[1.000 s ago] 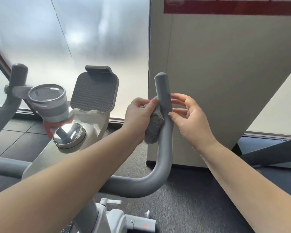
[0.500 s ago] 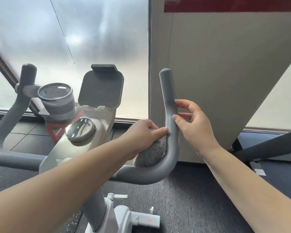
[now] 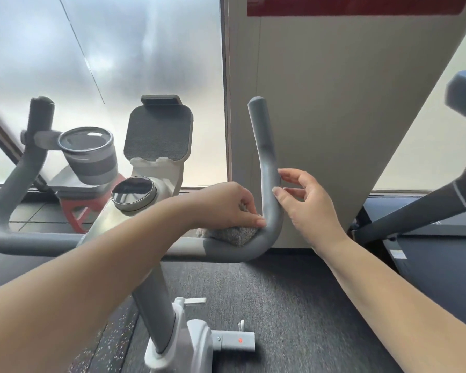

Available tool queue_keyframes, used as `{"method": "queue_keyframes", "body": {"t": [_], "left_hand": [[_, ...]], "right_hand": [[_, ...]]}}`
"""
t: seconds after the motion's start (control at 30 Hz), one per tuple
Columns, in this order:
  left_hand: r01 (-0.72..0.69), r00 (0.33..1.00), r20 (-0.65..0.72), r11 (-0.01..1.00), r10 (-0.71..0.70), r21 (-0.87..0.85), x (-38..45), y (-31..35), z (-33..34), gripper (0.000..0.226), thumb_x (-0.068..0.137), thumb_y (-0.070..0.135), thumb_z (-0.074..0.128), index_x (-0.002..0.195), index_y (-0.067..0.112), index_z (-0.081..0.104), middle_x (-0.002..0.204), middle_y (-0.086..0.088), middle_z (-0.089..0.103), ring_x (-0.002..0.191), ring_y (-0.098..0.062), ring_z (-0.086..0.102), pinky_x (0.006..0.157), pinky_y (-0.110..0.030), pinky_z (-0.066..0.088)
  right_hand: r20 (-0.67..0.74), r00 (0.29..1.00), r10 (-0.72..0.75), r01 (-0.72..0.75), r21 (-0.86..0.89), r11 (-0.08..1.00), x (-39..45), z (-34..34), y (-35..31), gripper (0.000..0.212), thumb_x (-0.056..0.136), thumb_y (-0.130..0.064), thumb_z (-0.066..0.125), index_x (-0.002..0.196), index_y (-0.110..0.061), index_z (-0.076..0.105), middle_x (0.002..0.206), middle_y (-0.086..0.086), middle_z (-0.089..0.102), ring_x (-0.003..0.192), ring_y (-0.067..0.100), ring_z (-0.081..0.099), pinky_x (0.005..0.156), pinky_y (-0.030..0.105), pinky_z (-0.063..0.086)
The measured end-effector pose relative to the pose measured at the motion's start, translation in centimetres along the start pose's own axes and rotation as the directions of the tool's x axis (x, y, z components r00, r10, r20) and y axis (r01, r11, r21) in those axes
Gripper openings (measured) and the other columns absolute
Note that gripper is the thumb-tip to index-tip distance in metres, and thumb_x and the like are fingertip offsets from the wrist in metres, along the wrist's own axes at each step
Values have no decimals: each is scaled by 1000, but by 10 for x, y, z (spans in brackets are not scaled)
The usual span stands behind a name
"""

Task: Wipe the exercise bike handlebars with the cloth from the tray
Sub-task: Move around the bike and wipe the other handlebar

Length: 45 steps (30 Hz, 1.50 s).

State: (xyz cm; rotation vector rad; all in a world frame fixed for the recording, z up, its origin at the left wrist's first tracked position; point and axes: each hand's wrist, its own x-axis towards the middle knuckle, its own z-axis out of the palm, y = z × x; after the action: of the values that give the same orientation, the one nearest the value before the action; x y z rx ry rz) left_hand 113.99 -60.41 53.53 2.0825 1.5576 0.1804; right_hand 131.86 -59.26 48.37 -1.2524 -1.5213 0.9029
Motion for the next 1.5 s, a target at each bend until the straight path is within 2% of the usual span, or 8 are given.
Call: {"method": "queue_keyframes", "body": {"t": [0.23, 0.57, 0.73, 0.9, 1.03, 1.27, 1.37, 1.5], "left_hand": [[-80, 997, -15, 996, 80, 31, -26, -13, -5, 23, 76, 52, 68, 89, 34, 71, 92, 13, 69, 87, -3, 61, 80, -23, 49], [16, 998, -57, 964, -1, 266, -65, -40, -28, 18, 82, 48, 65, 90, 35, 73, 69, 24, 59, 66, 3, 54, 54, -10, 38], [50, 995, 33, 772, -91, 634, -64, -24, -34, 27, 97, 38, 44, 105, 28, 67, 79, 12, 49, 75, -7, 45, 47, -13, 20], [115, 972, 45, 637, -230, 762, -60, -13, -26, 31, 97, 31, 40, 100, 15, 66, 80, 3, 53, 76, -16, 49, 46, -25, 22], [193, 969, -11, 727, -248, 659, -56, -14, -28, 31, 94, 40, 46, 94, 22, 72, 82, 2, 59, 57, -6, 41, 44, -21, 25], [250, 967, -78, 844, -243, 474, -42, -11, -11, 31, 92, 42, 49, 85, 24, 74, 77, 2, 64, 85, -21, 53, 70, -30, 35], [268, 963, -126, 888, -237, 375, -36, -1, -5, 27, 91, 42, 52, 82, 26, 72, 74, 5, 64, 65, -6, 44, 63, -27, 29], [232, 967, -148, 960, -209, 157, -20, 18, 8, 29, 91, 39, 56, 86, 16, 74, 85, -4, 71, 75, -17, 61, 62, -26, 42]], "right_hand": [[-41, 999, 14, -15, -21, 1000, -14, 6, -4, 28, 88, -28, 63, 114, -36, 60, 118, -19, 61, 105, 8, 61, 93, 29, 49], [-80, 996, 38, -40, -23, 999, -20, 13, -6, 29, 88, -26, 62, 116, -35, 59, 120, -11, 62, 103, 11, 63, 94, 39, 51], [-76, 996, 42, -44, -26, 999, -20, 13, -8, 29, 89, -25, 61, 116, -34, 59, 121, -13, 61, 104, 10, 62, 94, 38, 51], [-51, 997, 54, -56, -30, 998, -19, 9, -8, 29, 89, -27, 61, 116, -36, 59, 118, -10, 63, 103, 11, 63, 92, 35, 51], [-39, 998, 44, -45, -24, 999, -19, 7, -7, 29, 89, -26, 62, 117, -34, 59, 120, -8, 62, 102, 10, 62, 89, 29, 51], [-17, 1000, 18, -18, -4, 1000, -16, 4, -3, 30, 87, -27, 65, 116, -33, 60, 121, -11, 59, 102, 8, 62, 90, 28, 51], [3, 1000, 10, -10, 10, 1000, -15, 2, -2, 30, 87, -28, 66, 116, -34, 60, 123, -13, 57, 103, 7, 61, 89, 27, 51], [23, 1000, -5, 4, 10, 1000, -13, -2, 0, 31, 86, -29, 67, 115, -36, 60, 122, -16, 56, 103, 4, 60, 85, 18, 48]]}}
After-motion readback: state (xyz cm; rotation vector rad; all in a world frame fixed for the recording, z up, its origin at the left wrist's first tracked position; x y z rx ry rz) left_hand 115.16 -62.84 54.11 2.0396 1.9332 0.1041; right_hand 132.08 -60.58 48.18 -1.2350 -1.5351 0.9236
